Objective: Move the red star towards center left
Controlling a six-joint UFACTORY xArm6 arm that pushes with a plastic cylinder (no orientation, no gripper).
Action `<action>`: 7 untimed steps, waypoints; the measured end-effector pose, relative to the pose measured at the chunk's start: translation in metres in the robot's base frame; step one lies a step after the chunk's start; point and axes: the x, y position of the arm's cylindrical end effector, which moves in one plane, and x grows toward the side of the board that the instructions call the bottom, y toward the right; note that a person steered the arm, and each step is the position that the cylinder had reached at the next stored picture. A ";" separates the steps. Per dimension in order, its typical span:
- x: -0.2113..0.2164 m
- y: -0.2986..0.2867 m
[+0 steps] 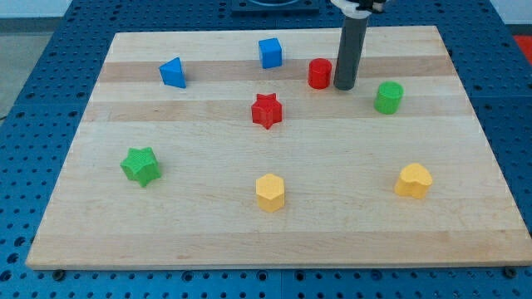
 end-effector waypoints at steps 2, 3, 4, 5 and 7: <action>0.025 -0.079; 0.055 -0.087; 0.071 -0.115; 0.071 -0.126; 0.080 -0.134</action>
